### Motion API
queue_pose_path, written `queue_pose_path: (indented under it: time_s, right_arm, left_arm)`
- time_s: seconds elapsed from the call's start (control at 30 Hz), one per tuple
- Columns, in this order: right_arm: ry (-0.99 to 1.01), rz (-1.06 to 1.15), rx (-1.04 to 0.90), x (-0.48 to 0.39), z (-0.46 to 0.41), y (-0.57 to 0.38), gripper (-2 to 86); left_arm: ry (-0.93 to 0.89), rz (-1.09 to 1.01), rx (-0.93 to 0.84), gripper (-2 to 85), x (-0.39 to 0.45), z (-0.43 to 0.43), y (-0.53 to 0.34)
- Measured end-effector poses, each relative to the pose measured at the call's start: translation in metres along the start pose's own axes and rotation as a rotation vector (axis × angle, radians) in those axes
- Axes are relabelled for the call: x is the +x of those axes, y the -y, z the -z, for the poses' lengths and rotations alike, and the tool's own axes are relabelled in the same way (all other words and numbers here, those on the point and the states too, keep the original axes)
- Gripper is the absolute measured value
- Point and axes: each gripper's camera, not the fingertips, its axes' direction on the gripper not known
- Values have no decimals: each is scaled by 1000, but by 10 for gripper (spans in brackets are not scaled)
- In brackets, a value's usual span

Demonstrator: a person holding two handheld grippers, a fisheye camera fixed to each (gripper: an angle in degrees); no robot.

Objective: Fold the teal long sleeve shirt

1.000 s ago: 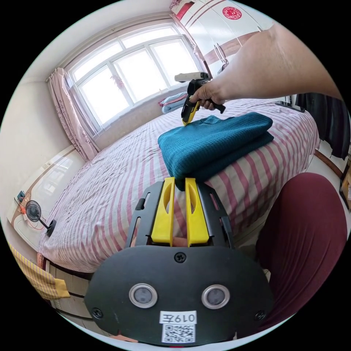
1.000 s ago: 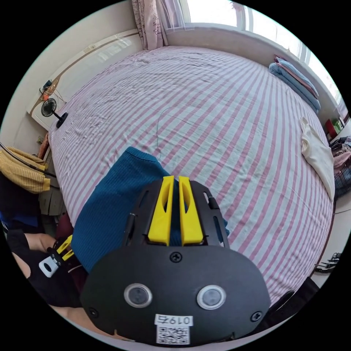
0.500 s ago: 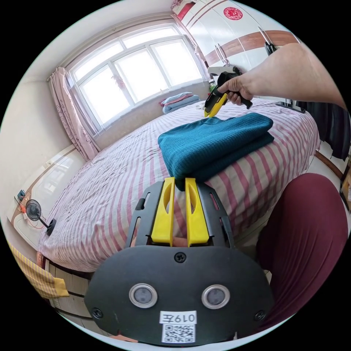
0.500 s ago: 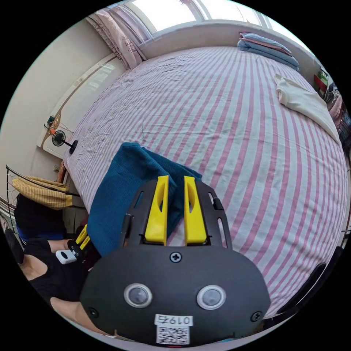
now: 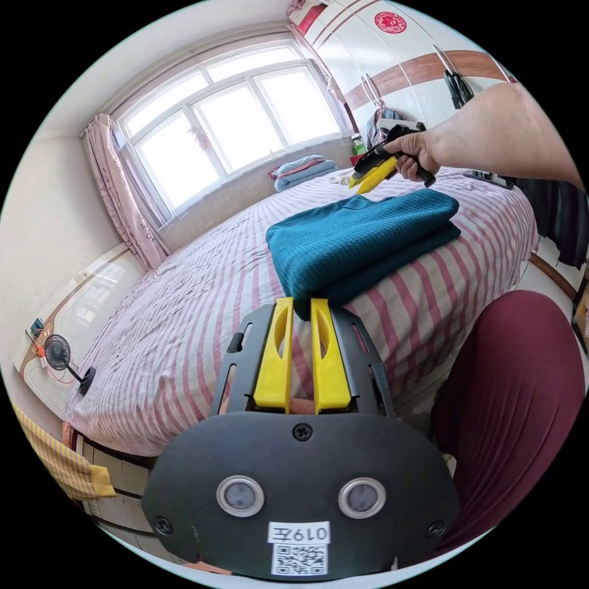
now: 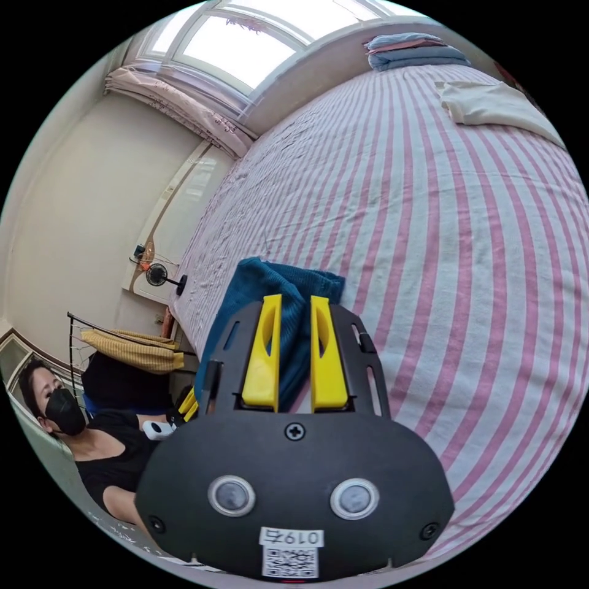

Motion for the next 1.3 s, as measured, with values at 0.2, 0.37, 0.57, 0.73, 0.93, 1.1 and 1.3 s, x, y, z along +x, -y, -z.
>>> queue_pose_path:
  time_s: [0.2,0.37,0.57,0.73,0.93,1.1,1.3]
  right_arm:
    - [32,-1,-95,15,-17,-1,96]
    - [33,-11,-123,25,-28,0,88]
    - [35,-23,-50,35,-18,-2,2]
    - [-38,-36,-5,39,-4,-2,-8]
    - [-102,-54,-30,44,-10,2,2]
    - [-9,-72,-3,48,7,1,62]
    - [63,-54,34,43,49,-10,77]
  left_arm:
    - [0,1,0,8,1,1,0]
    - [1,3,1,8,2,2,0]
    - [-3,4,2,8,4,3,1]
    - [-5,5,7,8,5,5,2]
    - [16,-17,14,8,13,8,3]
    - [13,-17,8,9,15,9,5]
    - [20,-20,5,8,20,11,7]
